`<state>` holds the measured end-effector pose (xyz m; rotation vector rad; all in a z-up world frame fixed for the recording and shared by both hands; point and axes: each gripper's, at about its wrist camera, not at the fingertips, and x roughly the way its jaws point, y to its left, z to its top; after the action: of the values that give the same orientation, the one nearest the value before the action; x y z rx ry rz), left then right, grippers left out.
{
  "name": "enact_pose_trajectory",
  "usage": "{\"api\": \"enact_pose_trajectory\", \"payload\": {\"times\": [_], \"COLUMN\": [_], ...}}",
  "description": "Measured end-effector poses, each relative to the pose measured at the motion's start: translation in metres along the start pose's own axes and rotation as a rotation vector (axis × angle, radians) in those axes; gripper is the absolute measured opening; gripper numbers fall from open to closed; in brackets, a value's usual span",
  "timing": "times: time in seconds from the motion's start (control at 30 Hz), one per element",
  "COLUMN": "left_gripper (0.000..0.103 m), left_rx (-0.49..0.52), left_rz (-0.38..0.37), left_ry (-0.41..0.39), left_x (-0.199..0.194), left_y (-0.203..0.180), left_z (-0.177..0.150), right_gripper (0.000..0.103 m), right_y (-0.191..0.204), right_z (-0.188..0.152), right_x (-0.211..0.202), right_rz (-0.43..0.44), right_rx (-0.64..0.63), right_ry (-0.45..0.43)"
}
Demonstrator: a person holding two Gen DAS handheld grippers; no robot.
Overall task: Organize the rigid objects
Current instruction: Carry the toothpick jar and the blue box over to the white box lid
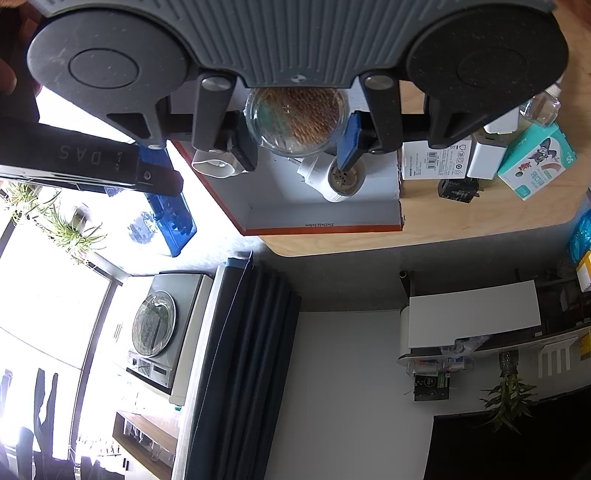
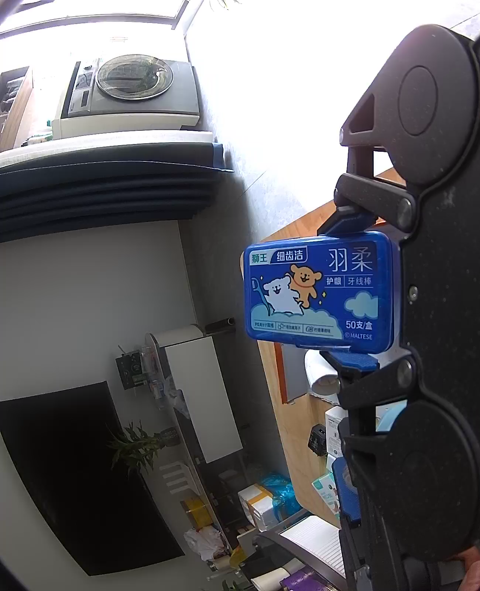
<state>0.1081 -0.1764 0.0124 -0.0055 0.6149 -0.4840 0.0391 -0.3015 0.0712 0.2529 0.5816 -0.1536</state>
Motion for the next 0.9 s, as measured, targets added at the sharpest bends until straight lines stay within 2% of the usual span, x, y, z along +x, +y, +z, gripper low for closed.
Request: {"api": "enact_pose_trajectory", "payload": {"times": [0.9], "left_gripper": [0.048], "left_rx": [0.005], "left_rz": [-0.018], "left_ry": [0.038], "left_x": [0.02], "left_y": [-0.004], "left_z": [0.0], "right_gripper": [0.073], "right_y": [-0.003], "right_z": [0.004], "right_x": [0.039], "right_rz": [0.004], "right_rx": [-0.036], "right_ry": [0.049]}}
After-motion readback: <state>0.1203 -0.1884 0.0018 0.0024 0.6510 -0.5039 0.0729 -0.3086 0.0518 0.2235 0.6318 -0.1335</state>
